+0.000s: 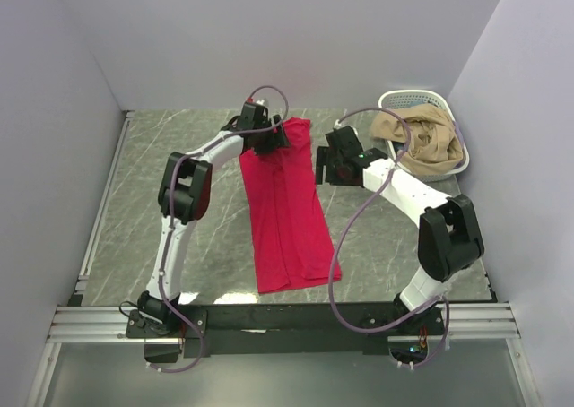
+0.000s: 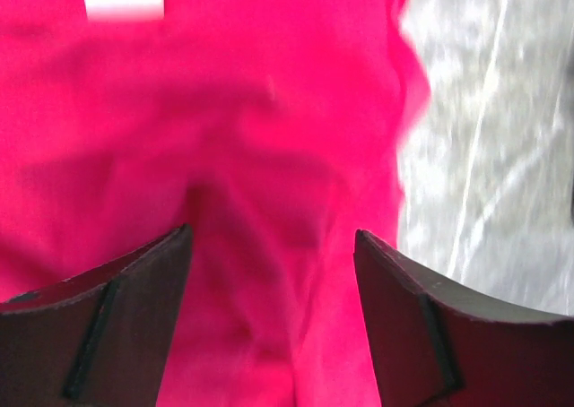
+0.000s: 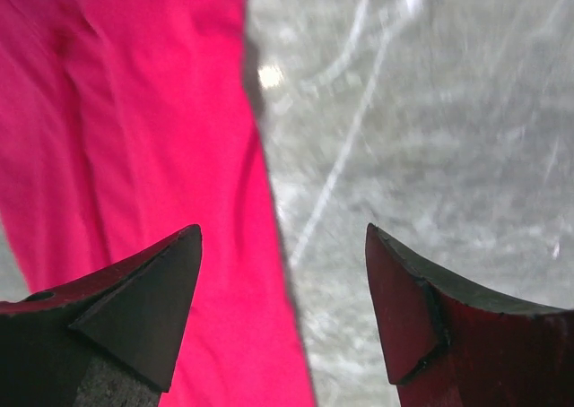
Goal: Fold and stack the t-shirts
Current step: Fold the tshirt
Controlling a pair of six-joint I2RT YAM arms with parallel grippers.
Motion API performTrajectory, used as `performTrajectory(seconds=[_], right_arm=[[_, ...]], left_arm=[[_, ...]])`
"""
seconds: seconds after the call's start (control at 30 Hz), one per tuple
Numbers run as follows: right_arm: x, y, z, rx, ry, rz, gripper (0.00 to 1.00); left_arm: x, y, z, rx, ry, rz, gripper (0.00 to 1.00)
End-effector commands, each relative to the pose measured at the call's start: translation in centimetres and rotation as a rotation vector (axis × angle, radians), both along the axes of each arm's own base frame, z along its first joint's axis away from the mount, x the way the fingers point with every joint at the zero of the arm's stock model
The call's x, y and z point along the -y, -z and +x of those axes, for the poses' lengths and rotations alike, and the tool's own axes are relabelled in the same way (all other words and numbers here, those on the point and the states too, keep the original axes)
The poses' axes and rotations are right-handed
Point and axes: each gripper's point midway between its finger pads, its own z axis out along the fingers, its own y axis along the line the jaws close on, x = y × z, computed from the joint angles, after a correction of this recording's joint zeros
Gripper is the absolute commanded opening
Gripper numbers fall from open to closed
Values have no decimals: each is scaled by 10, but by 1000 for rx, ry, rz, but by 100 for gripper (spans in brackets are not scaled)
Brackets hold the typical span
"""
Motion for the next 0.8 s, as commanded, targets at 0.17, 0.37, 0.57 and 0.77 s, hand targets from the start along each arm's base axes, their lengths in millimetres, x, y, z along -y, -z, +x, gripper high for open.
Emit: performTrajectory(seconds=[0.17, 0.37, 0.57, 0.77], right_arm=[[24, -8, -37, -5, -62, 43, 80], [18, 5, -60, -66, -88, 103, 80], [9, 22, -93, -116, -122, 210, 80], [23, 39, -114, -138, -93, 188, 81]], left_arm=[[34, -172, -49, 373, 153, -90, 84], [23, -177, -109, 290, 96, -97, 84], [-24, -124, -193, 171, -50, -140, 84], [-53, -69, -269, 46, -179, -15, 82]])
